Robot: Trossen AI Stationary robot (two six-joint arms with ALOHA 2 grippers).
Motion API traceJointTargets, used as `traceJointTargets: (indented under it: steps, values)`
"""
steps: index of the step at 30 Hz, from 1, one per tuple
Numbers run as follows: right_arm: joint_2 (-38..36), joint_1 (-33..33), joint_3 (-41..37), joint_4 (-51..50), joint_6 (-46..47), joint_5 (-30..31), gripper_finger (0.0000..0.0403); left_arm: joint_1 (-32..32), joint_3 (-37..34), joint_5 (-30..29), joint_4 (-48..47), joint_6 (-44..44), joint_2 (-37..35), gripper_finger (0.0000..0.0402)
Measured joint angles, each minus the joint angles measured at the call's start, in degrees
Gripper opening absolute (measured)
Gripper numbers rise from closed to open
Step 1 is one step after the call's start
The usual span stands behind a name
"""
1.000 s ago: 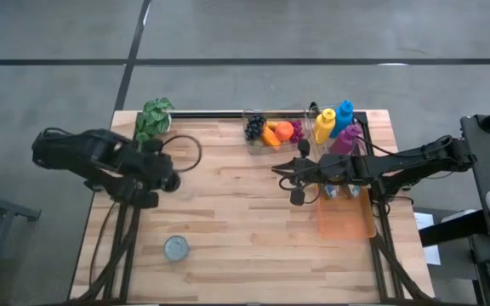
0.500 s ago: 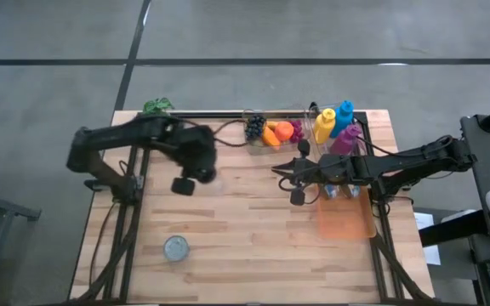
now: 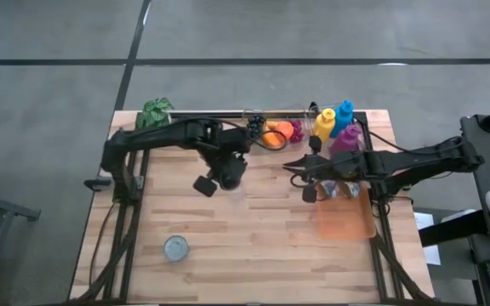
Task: Pick & Place Food Item
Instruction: Put the black water bottle into the right transparent bin
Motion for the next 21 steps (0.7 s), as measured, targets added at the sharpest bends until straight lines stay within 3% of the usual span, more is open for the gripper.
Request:
traceJointTargets:
  steps: [21]
  values:
    - [-1.88,0.0,-0.31,-0.3,0.0,-0.01,0.0028,0.58,-0.22,3.34,-0.13,-1.29,3.78,0.0104]
